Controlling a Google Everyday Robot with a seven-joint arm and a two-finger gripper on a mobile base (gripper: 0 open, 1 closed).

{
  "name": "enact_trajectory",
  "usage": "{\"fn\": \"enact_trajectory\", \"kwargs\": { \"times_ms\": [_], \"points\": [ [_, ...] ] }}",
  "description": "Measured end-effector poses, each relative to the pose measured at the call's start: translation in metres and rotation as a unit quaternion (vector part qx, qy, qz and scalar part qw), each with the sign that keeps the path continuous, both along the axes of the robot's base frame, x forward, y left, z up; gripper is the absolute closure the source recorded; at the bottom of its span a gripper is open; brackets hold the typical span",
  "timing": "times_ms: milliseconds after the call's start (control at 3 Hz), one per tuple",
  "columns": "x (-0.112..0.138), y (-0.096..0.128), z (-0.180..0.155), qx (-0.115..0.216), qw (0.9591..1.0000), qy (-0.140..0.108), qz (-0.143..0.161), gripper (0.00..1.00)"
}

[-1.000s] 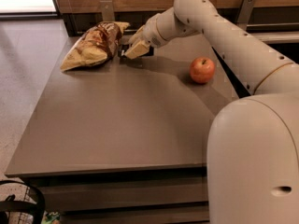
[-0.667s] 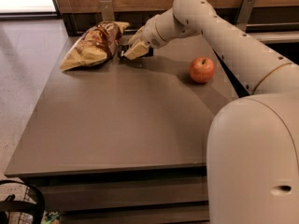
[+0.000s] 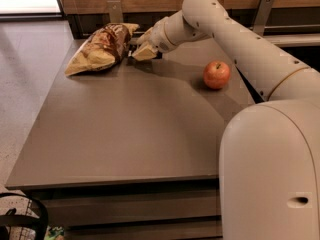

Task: Move rxbar chocolate near brown chip bag

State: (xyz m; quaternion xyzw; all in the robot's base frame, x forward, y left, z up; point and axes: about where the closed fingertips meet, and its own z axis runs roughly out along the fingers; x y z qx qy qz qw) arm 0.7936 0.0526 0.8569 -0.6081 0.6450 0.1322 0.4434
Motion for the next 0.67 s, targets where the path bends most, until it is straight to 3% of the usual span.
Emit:
{"fn": "enact_trajectory", "kwargs": {
  "times_ms": [333,667],
  "points": [
    [-0.0002,0.0024,-0.002,0.0,1.0,0.001,0.002,0.01],
    [-0.0003,0.0034,-0.0028,0.0,1.0,0.002,0.002,0.0]
  ]
}}
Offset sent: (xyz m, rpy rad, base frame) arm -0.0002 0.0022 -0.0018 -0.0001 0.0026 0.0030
